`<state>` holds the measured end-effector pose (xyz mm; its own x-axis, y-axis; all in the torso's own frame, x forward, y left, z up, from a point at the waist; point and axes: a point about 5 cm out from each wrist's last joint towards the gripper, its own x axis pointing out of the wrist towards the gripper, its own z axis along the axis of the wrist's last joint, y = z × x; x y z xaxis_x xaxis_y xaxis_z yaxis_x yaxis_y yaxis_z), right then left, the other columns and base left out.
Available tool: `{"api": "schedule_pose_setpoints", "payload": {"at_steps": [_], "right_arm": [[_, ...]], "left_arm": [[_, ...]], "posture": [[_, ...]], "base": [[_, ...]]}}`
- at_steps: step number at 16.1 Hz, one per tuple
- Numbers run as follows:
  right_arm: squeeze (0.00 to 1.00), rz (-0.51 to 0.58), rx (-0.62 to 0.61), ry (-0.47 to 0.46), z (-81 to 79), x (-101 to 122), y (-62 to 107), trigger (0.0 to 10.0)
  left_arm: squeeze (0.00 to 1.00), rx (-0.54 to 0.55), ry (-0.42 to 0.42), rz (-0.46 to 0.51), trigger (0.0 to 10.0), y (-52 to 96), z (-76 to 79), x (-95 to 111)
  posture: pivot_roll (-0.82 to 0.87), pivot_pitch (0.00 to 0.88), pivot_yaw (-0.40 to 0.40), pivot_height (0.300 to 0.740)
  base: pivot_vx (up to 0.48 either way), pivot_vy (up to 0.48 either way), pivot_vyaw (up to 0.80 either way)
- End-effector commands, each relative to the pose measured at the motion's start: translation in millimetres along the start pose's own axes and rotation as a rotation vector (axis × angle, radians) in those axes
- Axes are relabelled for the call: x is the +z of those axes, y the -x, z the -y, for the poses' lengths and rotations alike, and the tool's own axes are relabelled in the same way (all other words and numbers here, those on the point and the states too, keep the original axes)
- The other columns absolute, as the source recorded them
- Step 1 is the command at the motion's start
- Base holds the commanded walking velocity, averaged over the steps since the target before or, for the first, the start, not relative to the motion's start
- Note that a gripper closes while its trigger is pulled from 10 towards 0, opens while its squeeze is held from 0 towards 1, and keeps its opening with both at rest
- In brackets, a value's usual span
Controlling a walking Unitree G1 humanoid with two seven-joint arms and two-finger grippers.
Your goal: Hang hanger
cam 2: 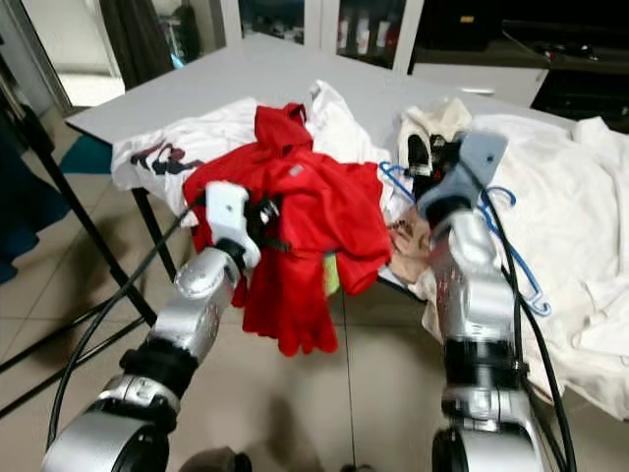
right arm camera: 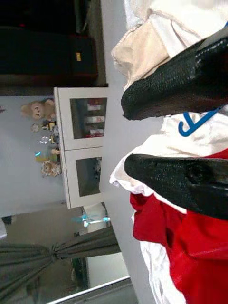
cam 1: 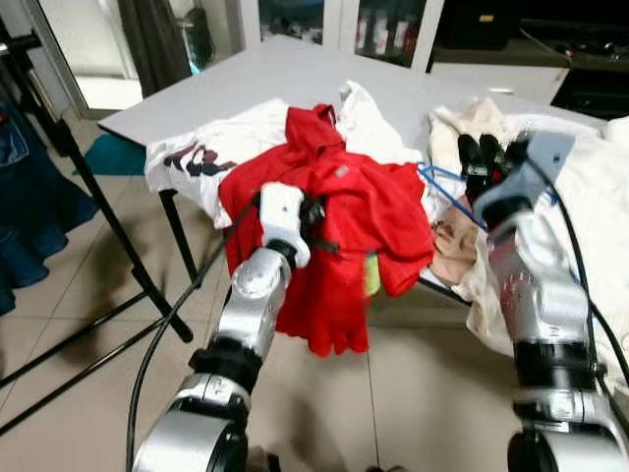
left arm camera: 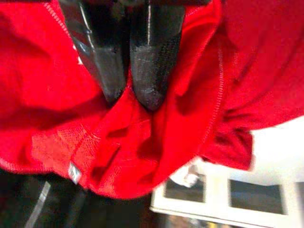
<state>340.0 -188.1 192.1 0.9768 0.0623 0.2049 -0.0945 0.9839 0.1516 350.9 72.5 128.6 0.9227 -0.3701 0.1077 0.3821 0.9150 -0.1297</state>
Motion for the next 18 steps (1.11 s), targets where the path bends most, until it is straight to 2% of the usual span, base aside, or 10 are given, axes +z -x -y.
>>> {"api": "schedule_pose_setpoints", "payload": {"at_steps": [1, 2, 6, 10, 15, 18], "right_arm": [[0.00, 0.027, 0.014, 0.034, -2.5, 2, 6.2, 10.0], [0.00, 0.021, 0.016, 0.040, -2.8, -2, 9.8, 10.0], [0.00, 0.032, 0.030, 0.066, -9.2, -7, 19.2, 10.0], [0.00, 0.020, 0.061, 0.121, -12.8, -13, 25.2, 10.0], [0.00, 0.022, 0.060, 0.121, -13.8, -12, 24.6, 10.0], [0.00, 0.018, 0.064, 0.121, -15.1, -13, 24.5, 10.0]], "left_arm": [[0.00, 0.050, 0.034, 0.082, 4.7, -8.1, -6.6, 23], [0.00, 0.060, 0.051, 0.081, 10.0, -9.4, -8.8, 25], [0.00, 0.039, 0.083, 0.070, 10.0, -14.4, -4.8, 28], [0.00, 0.044, -0.023, 0.027, 10.0, -15.5, -3.8, 26], [0.00, 0.100, -0.017, 0.003, 10.0, -16.6, -11.4, 27], [0.00, 0.091, -0.027, 0.007, 10.0, -17.4, -8.0, 28]], "posture": [[0.08, 0.000, 0.007, 0.740], [0.08, 0.000, 0.007, 0.740], [0.06, 0.000, 0.017, 0.740], [0.06, 0.000, 0.016, 0.740], [0.06, 0.000, 0.015, 0.740], [0.06, 0.000, 0.017, 0.740]], "base": [[0.000, 0.000, 0.00], [0.000, 0.000, 0.00], [0.000, 0.000, 0.00], [0.000, 0.000, 0.00], [0.000, 0.000, 0.00], [0.475, 0.000, 0.00]]}}
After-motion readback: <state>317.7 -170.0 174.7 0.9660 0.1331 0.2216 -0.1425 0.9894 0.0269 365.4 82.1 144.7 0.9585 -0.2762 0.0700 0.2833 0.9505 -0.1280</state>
